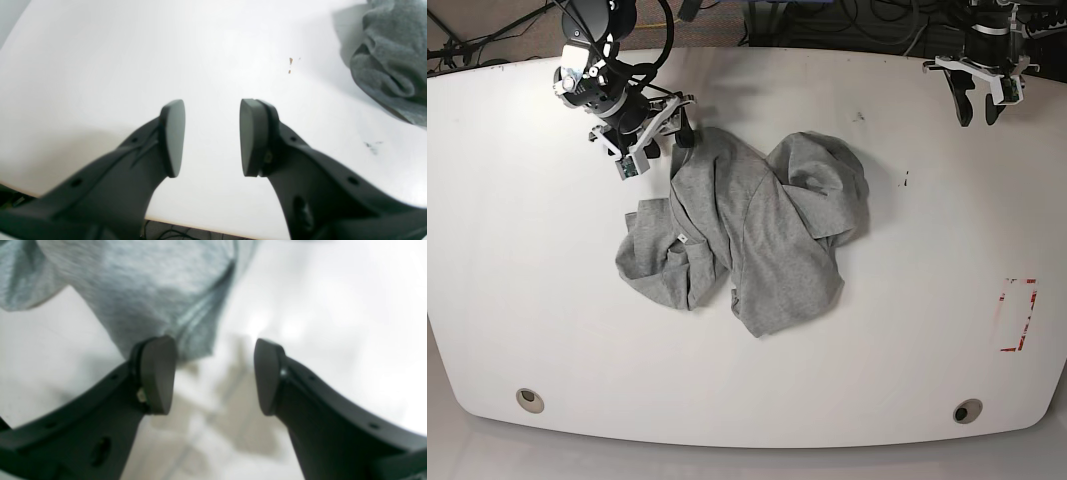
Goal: Fold the T-shirt properly
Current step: 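Move the right gripper down to the grey T-shirt's edge and grasp it, then lower the left gripper onto the shirt's other edge and grasp it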
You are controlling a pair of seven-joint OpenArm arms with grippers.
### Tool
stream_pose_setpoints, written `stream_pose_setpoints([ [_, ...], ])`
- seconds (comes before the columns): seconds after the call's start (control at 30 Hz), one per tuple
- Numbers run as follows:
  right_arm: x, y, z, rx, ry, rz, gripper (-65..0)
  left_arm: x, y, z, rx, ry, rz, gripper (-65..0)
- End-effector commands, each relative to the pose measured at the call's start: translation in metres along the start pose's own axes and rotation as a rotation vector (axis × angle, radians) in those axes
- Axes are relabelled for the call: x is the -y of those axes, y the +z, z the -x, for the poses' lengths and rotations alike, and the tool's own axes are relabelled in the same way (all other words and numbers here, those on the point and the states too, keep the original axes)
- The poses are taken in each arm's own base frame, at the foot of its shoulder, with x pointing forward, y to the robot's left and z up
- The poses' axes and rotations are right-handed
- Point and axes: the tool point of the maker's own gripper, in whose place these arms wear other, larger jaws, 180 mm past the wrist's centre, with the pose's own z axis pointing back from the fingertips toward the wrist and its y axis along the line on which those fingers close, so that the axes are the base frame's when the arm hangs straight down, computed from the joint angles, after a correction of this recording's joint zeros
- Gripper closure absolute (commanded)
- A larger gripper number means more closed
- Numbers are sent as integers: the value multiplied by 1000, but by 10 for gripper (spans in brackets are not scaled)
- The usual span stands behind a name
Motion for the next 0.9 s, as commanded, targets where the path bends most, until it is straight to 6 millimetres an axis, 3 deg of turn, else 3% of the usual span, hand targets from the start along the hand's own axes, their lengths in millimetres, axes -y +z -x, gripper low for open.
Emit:
stream_pose_setpoints([
  [0.0, 2, -5, -8, 12, 0, -6, -357, 0, 0, -11, 35, -11, 6, -243],
  [0.27, -16, -21, -14, 30, -52, -48, -349, 11, -7, -24, 74, -2, 30, -243],
  [0.37, -19, -22, -17, 37, -60, -50, -225, 23, -15, -32, 103, 10, 61, -243],
  [0.47, -19, -19, -22, 49, -51, -43, -14, 38, -18, -31, 104, 21, 101, -243],
  [0.5, -19, -18, -24, 54, -46, -40, 0, 44, -21, -33, 109, 23, 117, -243],
  [0.87, -15, 16, -42, 114, 46, 19, 0, 115, -62, -32, -23, -15, 320, -243],
])
